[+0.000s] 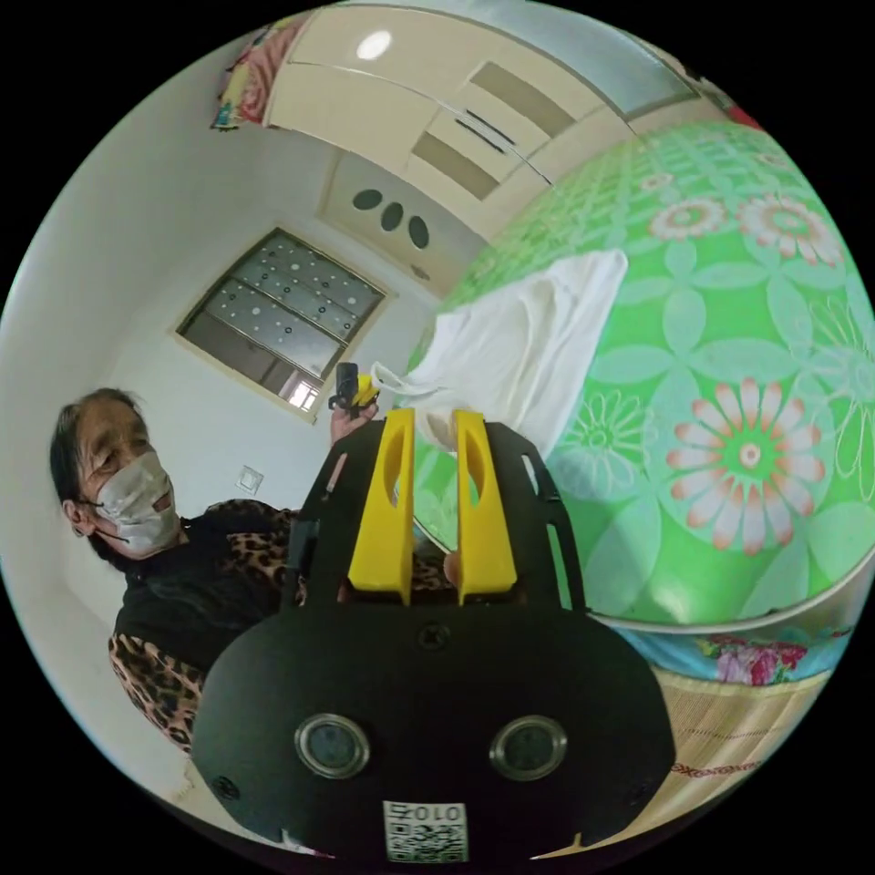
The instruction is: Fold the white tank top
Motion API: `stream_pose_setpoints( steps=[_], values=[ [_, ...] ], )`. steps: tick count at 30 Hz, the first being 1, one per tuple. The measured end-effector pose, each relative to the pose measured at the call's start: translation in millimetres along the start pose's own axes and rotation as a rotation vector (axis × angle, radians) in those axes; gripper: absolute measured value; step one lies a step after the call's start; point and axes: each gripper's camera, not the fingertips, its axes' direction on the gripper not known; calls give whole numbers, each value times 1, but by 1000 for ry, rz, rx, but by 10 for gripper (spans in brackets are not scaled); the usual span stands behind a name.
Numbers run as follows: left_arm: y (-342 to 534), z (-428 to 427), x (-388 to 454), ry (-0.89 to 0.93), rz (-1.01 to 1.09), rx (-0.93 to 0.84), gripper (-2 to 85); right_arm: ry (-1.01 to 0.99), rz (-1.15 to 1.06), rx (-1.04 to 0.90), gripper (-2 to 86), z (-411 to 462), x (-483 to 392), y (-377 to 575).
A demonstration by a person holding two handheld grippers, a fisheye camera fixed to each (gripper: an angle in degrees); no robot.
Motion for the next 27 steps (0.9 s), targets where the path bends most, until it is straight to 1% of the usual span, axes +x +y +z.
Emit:
stream_pose_setpoints(
  steps=[3, 8, 12, 15, 18, 19, 20, 22, 24, 25, 27],
  values=[
    [12, 4, -7, 42, -10, -34, 8, -19, -16, -25, 66, -1, -1, 4],
    [33, -1, -9, 30, -7, -69, 10, -30, 3, -27, 56, -14, 9, 19],
    [41, 4, -15, 31, -12, -76, 7, -59, 23, 74, 59, -24, 16, 15],
    [45, 7, -17, 28, -8, -70, 3, -19, 36, 124, 77, -31, 14, -15],
    [48, 3, -5, 103, 71, -65, 1, 86, 81, 105, 98, -32, 19, -54],
    [48, -6, 7, 120, 141, -61, 1, 105, 97, 87, 101, -31, 24, -69],
    [48, -16, 20, 111, 207, -63, 0, 111, 108, 85, 102, -31, 27, -76],
    [47, -30, 33, 56, 264, -88, 0, 113, 151, 77, 105, -29, 43, -100],
    [40, -44, 28, -65, 167, -42, 1, 127, 198, 59, 107, -25, 56, -116],
    [35, -52, 22, -116, 99, 15, 3, 123, 214, 53, 107, -22, 63, -125],
    [24, -55, 15, -105, 47, 41, 5, 110, 224, 54, 106, -21, 70, -136]
  ],
)
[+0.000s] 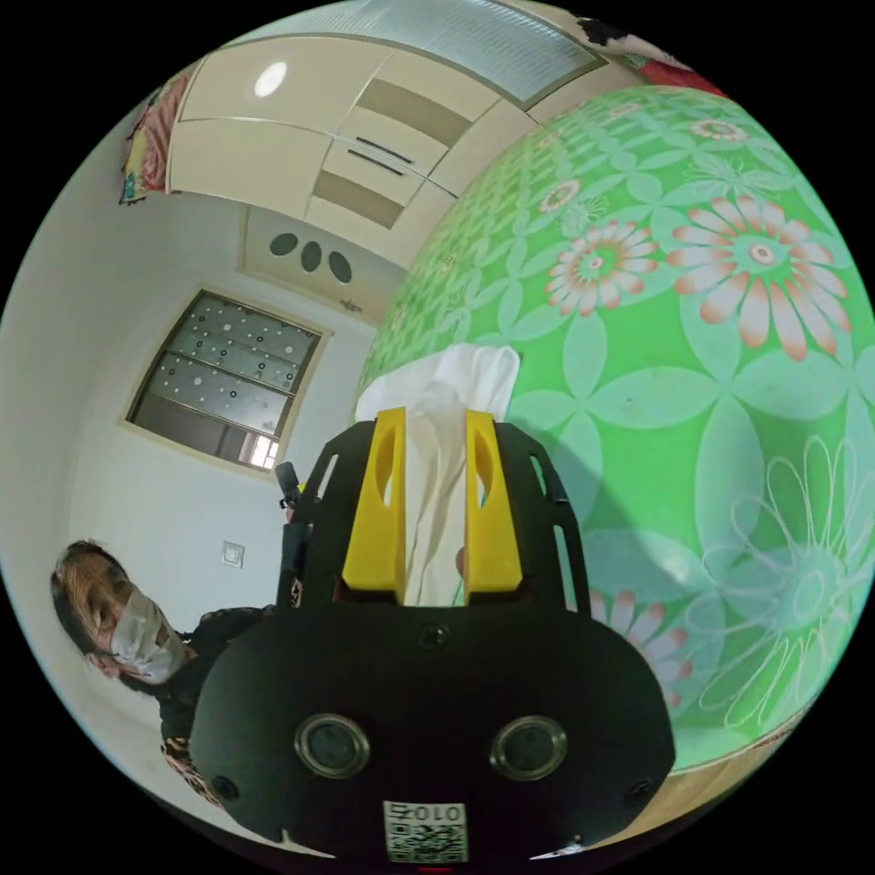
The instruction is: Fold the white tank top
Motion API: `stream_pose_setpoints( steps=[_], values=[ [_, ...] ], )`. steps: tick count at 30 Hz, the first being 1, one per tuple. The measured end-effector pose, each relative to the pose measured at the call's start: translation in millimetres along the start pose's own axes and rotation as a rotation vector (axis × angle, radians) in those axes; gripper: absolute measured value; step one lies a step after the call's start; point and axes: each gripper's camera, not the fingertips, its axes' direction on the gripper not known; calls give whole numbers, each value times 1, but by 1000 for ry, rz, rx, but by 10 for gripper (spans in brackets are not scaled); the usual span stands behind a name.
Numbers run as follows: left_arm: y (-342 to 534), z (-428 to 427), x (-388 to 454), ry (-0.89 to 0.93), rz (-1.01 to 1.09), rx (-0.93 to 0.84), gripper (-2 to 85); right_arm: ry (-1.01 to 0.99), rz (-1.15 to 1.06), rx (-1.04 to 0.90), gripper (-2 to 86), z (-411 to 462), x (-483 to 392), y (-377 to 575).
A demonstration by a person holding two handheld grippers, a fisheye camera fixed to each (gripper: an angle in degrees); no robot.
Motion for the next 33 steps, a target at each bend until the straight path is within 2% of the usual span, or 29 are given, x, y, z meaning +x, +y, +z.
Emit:
stream_pose_setpoints(
  steps=[4, 8, 12, 15, 16, 20, 23, 27, 33],
  values=[
    [-38, 15, -7, -30, -35, 23, 11, 68, 56, -6, 90, 0, 11, -21],
    [-79, 38, -19, -91, -108, 15, 12, 44, 59, -23, 54, -2, 19, -31],
    [-106, 51, -24, -106, -124, 14, 12, -120, 21, 146, 37, -40, 33, -19],
    [-125, 52, -31, -136, -158, 32, 12, -270, 99, 163, 34, -49, 63, -10],
    [-132, 52, -34, -145, -178, 38, 13, -298, 61, 180, 33, -56, 62, -7],
    [-159, 50, -40, -260, -231, 54, 14, -236, 31, 207, 31, -69, 58, -3],
    [-179, 63, -50, -339, -263, -38, 18, -303, 15, 253, 31, -79, 66, 3],
    [-201, 80, -64, -326, -288, -124, 23, -375, 5, 239, 32, -89, 76, 7],
    [-233, 106, -88, -276, -350, -217, 22, -368, -26, 238, 32, -101, 77, 13]
  ],
)
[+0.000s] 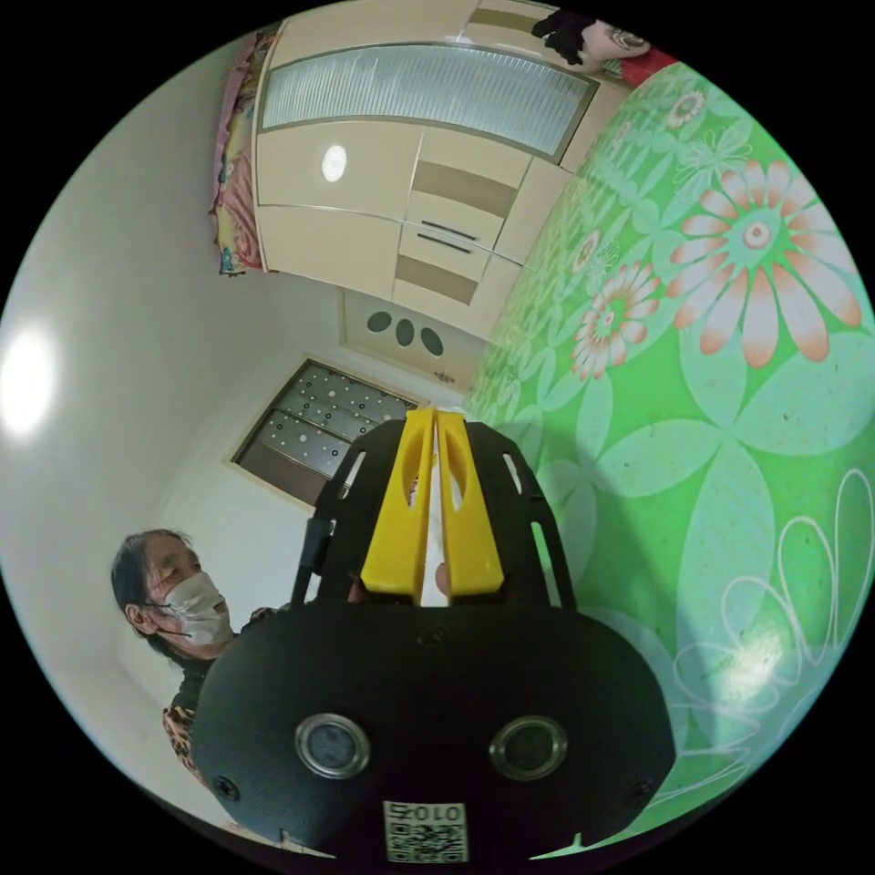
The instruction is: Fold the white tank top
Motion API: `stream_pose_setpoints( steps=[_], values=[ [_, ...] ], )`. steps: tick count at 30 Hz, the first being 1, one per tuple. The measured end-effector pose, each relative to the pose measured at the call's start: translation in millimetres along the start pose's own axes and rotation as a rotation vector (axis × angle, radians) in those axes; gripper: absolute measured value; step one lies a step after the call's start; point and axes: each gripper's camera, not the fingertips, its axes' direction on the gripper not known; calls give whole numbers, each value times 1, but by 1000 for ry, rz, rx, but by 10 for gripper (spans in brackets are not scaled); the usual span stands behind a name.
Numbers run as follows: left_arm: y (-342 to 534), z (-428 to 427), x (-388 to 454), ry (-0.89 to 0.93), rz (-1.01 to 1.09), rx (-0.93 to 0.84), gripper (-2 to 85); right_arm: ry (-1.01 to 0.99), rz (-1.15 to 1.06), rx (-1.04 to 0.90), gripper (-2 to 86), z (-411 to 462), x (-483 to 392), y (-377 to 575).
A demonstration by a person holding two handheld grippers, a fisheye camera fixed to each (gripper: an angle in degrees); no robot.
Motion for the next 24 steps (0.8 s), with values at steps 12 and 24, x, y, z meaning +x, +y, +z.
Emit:
stream_pose_setpoints(
  steps=[12, 24],
  values=[
    [-20, -9, 1, 91, 100, 61, -2, -86, 19, -5, 33, -18, 7, -1],
    [-52, -25, -40, 150, -22, 145, -2, 29, 234, 131, 36, -14, 28, -22]
  ],
)
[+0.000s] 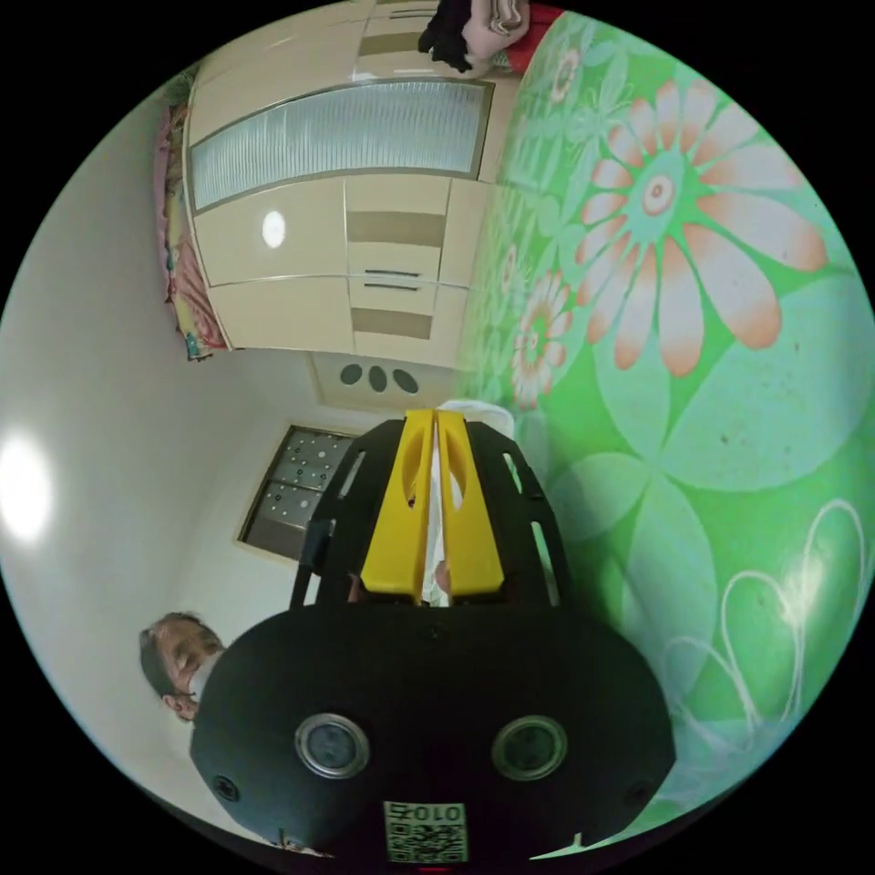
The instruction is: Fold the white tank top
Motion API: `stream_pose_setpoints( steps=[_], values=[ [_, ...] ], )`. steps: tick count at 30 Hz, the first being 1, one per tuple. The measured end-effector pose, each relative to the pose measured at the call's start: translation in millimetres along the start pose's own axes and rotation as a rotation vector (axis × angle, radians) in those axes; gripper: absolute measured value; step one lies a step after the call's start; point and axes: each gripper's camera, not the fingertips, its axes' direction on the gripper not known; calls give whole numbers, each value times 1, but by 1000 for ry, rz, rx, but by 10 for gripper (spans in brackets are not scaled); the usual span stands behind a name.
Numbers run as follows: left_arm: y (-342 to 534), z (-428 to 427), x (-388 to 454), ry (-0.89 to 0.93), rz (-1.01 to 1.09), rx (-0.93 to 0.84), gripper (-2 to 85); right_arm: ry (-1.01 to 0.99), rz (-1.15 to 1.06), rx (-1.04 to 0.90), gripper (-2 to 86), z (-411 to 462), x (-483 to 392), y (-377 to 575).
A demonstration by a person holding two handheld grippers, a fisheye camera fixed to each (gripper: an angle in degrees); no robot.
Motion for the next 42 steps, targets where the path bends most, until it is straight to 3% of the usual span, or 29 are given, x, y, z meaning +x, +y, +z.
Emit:
stream_pose_setpoints(
  steps=[6, 12, 19, 25, 31, 34, 42],
  values=[
    [0, 13, -27, 122, -171, -38, -1, 27, -53, 36, 62, -14, -13, 27],
    [25, -18, -28, 208, -112, 3, -1, 224, -237, -193, 102, 3, -55, 96],
    [98, -53, -23, 93, -53, 37, -1, 488, -279, -236, 113, 33, -77, 167],
    [189, -61, 40, -52, 180, 26, -1, 443, -338, -224, 111, 55, -90, 202],
    [237, -30, 90, -191, 336, -18, -1, 612, -433, -195, 82, 96, -98, 224],
    [239, -6, 86, -267, 302, -62, -1, 601, -382, -212, 56, 100, -87, 226],
    [262, 2, 87, -229, 254, -119, -2, 593, -380, -312, 35, 102, -81, 244]
  ],
)
